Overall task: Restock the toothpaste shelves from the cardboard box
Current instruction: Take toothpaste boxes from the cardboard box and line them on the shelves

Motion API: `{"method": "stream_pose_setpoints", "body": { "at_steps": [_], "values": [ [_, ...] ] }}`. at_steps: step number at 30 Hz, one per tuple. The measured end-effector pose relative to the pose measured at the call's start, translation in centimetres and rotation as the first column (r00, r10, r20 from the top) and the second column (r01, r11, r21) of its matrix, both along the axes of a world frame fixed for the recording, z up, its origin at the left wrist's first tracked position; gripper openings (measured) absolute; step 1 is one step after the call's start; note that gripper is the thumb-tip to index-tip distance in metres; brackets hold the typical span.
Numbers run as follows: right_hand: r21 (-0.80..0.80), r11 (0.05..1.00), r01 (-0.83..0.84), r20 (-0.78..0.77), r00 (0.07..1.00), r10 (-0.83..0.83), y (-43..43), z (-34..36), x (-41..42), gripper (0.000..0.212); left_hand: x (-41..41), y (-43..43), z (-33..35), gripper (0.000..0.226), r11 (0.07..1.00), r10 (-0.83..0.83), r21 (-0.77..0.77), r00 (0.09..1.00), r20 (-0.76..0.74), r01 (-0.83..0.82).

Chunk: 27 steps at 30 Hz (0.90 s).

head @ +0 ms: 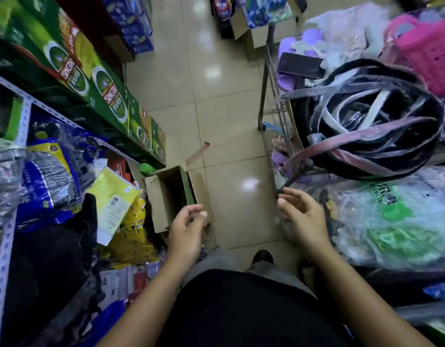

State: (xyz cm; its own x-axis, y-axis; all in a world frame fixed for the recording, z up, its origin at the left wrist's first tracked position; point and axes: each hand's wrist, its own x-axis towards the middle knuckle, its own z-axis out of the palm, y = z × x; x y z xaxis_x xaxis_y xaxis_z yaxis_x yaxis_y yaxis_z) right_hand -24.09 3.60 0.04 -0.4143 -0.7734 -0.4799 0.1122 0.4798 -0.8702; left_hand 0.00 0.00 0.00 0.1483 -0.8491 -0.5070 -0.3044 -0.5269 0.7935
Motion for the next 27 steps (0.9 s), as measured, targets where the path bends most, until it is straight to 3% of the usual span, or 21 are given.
{"method": "stream_pose_setpoints", "body": {
  "at_steps": [5,12,21,27],
  "values": [
    [-0.060,0.997,-0.045,0.018,0.999,0.046,-4.4,0.6,-1.4,0.028,-3.0,-3.4,2.0,0.014,0.994,-0.004,-0.107,0.988,-0.155,-0.013],
    [0.004,0.996,-0.086,-0.008,0.996,0.086,-14.6,-0.3,-2.5,0.026,-2.2,-12.2,-0.7,0.014,0.995,0.094,-0.008,0.992,-0.085,-0.095],
    [0.122,0.992,0.007,0.028,1.000,-0.011,-31.7,-0.2,-2.7,0.020,0.1,-34.7,-1.9,0.012,0.984,0.176,0.042,0.982,-0.072,-0.173],
    [0.127,0.990,0.058,0.065,0.996,-0.067,-42.1,-0.3,-3.7,0.025,-0.5,-47.8,-0.5,0.009,0.994,0.108,0.018,0.993,-0.049,-0.107]
  ]
}}
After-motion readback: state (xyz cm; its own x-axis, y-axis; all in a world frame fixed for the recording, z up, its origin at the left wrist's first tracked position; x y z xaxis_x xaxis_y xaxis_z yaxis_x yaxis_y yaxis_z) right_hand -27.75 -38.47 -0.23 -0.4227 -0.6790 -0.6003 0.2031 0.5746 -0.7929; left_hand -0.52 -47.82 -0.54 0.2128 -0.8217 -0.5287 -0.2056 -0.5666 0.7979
